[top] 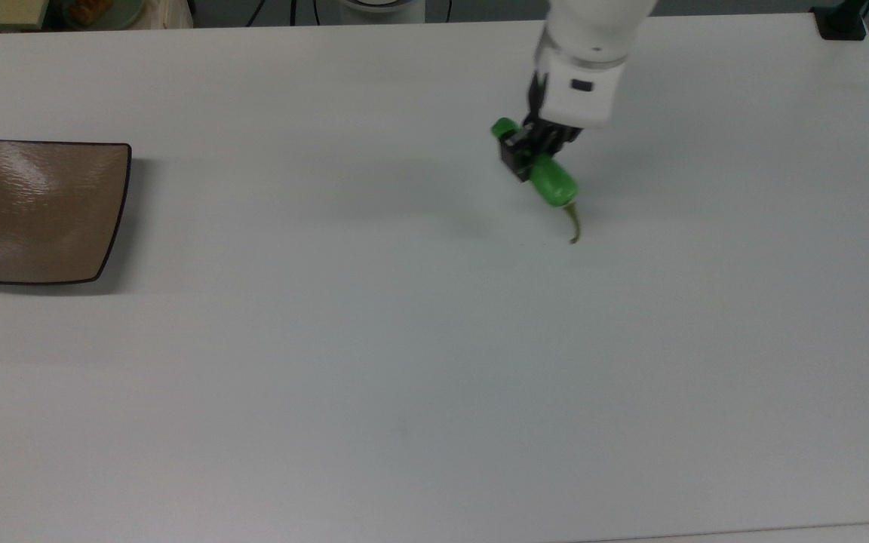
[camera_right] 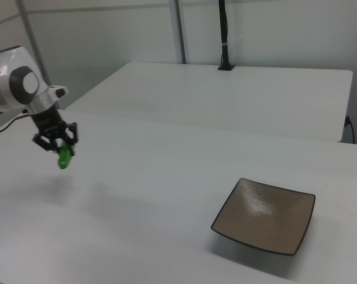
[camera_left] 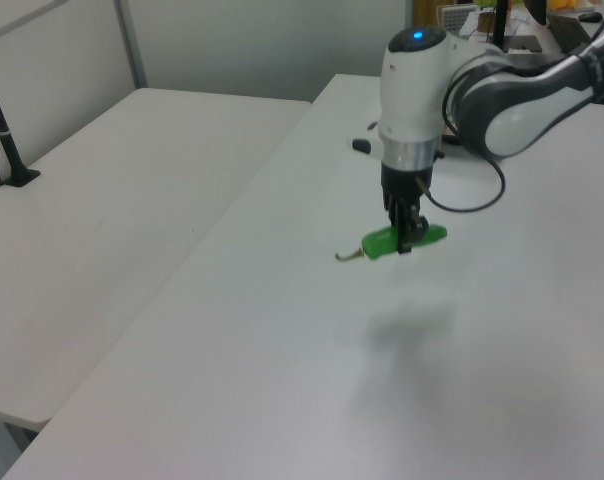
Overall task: Chili peppers are placed on a ceramic plate
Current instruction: 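Lift the pepper and carry it toward the brown square plate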
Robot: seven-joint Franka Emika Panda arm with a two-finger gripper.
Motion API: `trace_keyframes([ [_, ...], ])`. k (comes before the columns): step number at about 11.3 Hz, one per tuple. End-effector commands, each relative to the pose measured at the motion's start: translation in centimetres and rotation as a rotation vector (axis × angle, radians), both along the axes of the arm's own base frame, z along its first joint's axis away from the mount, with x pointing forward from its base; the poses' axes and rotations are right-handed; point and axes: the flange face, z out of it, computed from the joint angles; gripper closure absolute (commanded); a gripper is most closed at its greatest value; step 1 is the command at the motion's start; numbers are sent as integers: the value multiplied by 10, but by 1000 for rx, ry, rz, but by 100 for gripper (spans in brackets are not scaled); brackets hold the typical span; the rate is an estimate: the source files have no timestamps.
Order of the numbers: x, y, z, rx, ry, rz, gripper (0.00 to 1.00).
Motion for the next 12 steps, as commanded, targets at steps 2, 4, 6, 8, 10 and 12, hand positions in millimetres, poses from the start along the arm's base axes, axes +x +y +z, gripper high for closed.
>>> trace_keyframes([
  [2,33,-123,37,-77,-63,-87,68],
  [4,46,-186,47,-95,-67,-102,68],
  [6,53,-241,49,-109,-63,-146,68],
  [8,60,-286,55,-93,-116,-199,68],
  [10,67,-327,57,-37,-178,-278,68],
  [12,70,-363,60,-33,-236,-327,68],
])
